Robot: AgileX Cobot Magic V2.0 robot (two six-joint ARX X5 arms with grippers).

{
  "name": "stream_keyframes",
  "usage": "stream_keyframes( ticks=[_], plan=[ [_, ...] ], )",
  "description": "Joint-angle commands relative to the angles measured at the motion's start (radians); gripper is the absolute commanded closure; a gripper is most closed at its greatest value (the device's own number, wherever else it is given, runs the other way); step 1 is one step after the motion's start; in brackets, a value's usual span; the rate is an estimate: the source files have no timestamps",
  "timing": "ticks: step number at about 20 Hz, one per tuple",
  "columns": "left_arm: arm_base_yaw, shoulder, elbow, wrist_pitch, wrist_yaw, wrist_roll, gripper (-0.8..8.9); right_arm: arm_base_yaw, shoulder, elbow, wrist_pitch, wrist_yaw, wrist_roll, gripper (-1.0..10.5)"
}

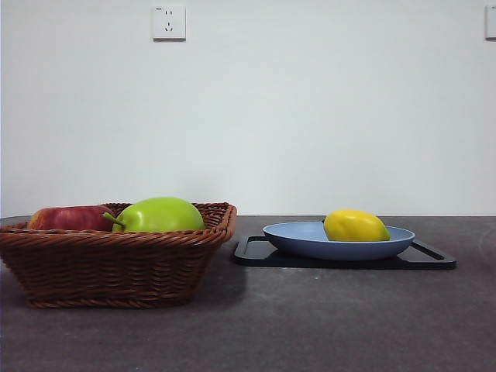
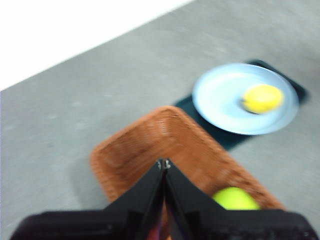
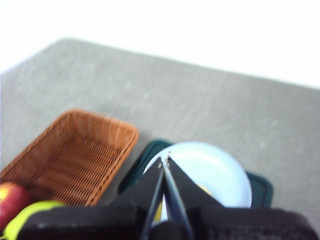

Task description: Take the lemon from the basket,put the lemon in the plate,hand out the plate

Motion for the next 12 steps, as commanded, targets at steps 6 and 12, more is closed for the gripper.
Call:
stream_keyframes(
  ticks=[6,12],
  plan=[
    [0.062,-0.328,-0.453,0.322,-0.003,-0.054,8.07,0.03,-0.291,-0.411,0.33,0.136,-0.031,9.4],
    [0.062,-0.43,-0.52,0.306,-0.002,-0.095,8.07,0.028,-0.327,-0.446,0.326,0.154,0.003,9.4]
  ],
)
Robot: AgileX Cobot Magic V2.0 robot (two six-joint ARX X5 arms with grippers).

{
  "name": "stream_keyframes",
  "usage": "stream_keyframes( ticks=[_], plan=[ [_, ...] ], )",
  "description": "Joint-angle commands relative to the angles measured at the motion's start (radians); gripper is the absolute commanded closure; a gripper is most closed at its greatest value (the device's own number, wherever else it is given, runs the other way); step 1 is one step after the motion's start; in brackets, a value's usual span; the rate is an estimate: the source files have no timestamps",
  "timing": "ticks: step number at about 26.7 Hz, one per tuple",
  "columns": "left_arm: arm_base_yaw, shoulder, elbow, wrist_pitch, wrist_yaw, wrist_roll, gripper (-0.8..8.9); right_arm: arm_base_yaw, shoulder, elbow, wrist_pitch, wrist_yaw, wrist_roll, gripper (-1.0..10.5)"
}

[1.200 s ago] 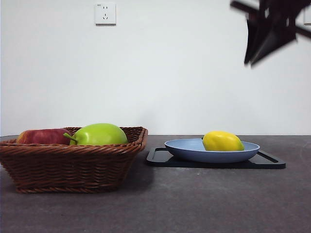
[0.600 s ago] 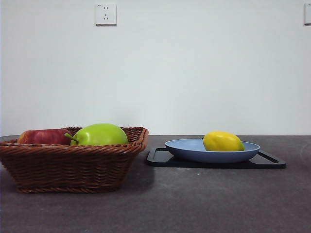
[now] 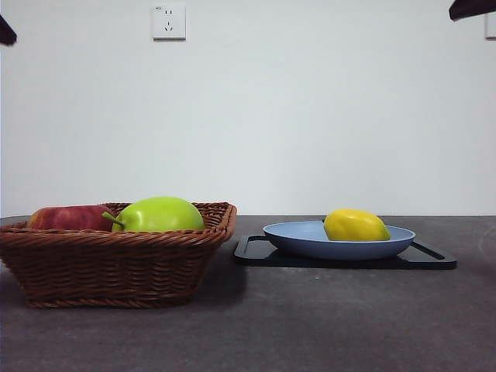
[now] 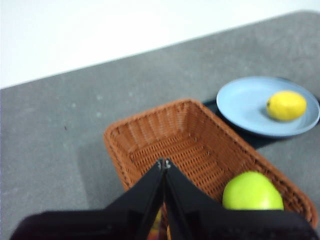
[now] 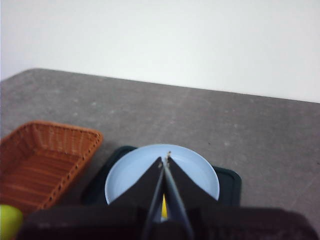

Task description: Take the lemon from the basket,put the lemon in the plate,hand out the plate

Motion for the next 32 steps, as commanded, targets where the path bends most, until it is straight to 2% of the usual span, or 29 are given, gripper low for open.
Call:
stream_keyframes(
  ticks=[1,15,18,20,22,24,29,32],
  plan=[
    [-0.001,0.001,0.009,0.005,-0.002,-0.015,8.07,0.006,0.004,0.01,0.013,0.01,0.023,9.4],
    [-0.005,0.043,0.006,0.004,0.004,-0.016,8.07,0.006,0.004,0.01,0.014,0.007,0.021,9.4],
    [-0.008,-0.012,0.006,-0.037,-0.027,-0.012,8.05,0.006,0.004,0.01,0.014,0.007,0.021,9.4],
    [0.002,-0.082,0.006,-0.1,-0.089,0.057,8.05,0.006,0.004,0.01,0.014,0.007,0.021,9.4],
    [0.032,-0.17,0.004,-0.179,-0.135,0.057,8.05,0.006,0.004,0.01,0.014,0.009,0.021,9.4],
    [0.079,-0.252,-0.014,-0.198,-0.135,0.052,8.05,0.006,0.004,0.01,0.014,0.009,0.021,9.4],
    [0.235,-0.421,-0.126,-0.098,-0.134,0.056,8.05,0.006,0.004,0.01,0.014,0.007,0.021,9.4],
    [0.327,-0.488,-0.214,-0.031,-0.094,0.043,8.05,0.006,0.004,0.01,0.014,0.008,0.021,9.4]
  ],
)
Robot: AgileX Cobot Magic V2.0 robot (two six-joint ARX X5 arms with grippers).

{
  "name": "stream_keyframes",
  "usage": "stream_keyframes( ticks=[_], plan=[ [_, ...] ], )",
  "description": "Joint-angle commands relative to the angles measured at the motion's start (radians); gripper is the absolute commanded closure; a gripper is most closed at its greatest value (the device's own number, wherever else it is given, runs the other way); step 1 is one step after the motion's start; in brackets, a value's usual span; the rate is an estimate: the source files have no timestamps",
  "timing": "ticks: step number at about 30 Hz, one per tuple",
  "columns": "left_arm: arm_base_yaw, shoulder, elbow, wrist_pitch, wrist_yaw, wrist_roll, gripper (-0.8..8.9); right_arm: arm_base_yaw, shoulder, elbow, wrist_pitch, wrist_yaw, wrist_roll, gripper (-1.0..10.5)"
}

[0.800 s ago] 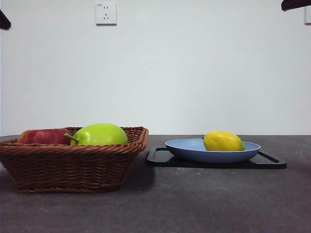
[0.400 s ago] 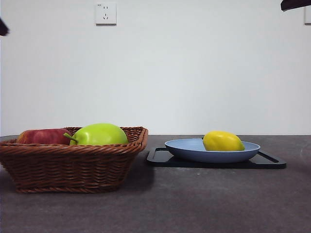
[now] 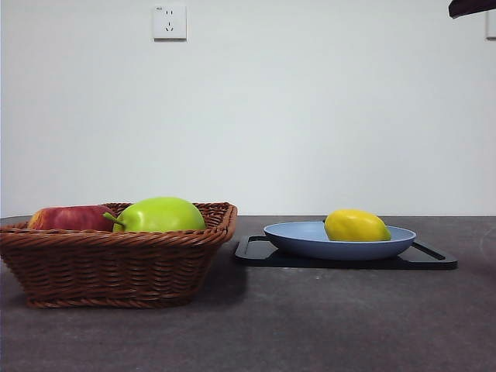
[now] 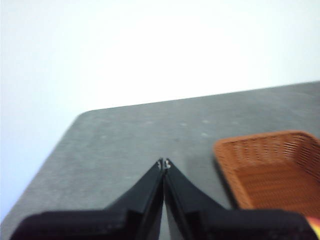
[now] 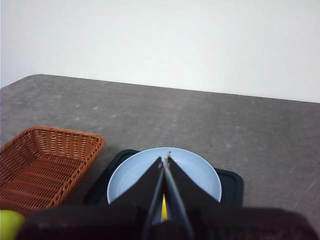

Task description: Take the lemon from the basket,put the lemon in the plate,hand out the plate

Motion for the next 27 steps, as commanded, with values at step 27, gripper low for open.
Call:
stream_keyframes(
  ticks=[27],
  plan=[
    [0.183,-0.061,-0.376,0.206,0.154,-0.093,8.05,0.006,0.003,0.01,0.01,0.005,0.009,9.4]
  ],
)
